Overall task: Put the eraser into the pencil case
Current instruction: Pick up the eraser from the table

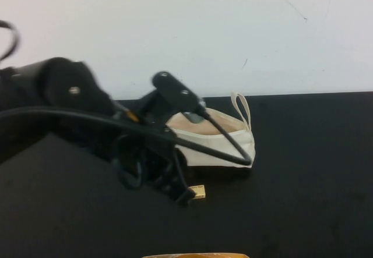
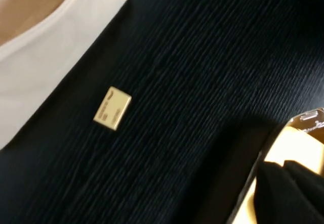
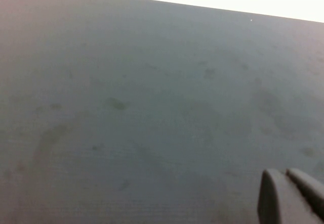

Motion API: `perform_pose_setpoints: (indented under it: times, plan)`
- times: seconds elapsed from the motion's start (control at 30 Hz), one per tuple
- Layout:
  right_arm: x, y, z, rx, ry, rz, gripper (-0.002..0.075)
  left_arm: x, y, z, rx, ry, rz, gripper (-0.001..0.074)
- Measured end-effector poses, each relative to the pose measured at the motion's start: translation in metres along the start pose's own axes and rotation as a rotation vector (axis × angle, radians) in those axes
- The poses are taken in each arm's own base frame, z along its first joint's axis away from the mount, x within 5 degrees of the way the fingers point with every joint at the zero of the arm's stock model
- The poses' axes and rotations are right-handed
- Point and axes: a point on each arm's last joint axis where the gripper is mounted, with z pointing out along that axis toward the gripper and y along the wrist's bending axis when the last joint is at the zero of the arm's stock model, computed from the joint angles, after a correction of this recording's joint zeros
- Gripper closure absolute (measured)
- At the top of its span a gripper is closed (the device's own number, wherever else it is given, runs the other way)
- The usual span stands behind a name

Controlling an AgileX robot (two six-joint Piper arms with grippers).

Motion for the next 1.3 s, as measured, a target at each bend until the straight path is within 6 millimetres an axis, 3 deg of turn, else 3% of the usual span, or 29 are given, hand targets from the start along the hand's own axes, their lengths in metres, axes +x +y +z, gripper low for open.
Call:
perform_pose_setpoints:
  times: [0.17,0.27,0.4,0.5,0.7,1.3]
  plan:
    - [0.0,0.0,0.0,0.0,0.0,0.0,0.0727,-0.005,0.002,0.03,-0.025,0.11,0.105,0.0694]
    - [0.0,0.0,0.0,0.0,0.0,0.0,0.0727,-0.001,0.001,0.051,-0.057,0.199,0.199,0.0567]
    - [0.0,0.0,0.0,0.0,0.0,0.0,0.0727,0.001,-0.001,0.076,-0.074,0.245,0.254,0.0335]
    - [0.0,0.0,0.0,0.0,0.0,0.0,0.0727,0.001,0.004,0.094,-0.089,0.235,0.253,0.0268]
    - [0.0,0.0,0.0,0.0,0.0,0.0,0.0727,0.003,0.014,0.125,-0.118,0.21,0.242,0.026]
    - [0.0,0.0,0.0,0.0,0.0,0.0,0.0727,0.013,0.036,0.168,-0.218,0.234,0.397,0.026]
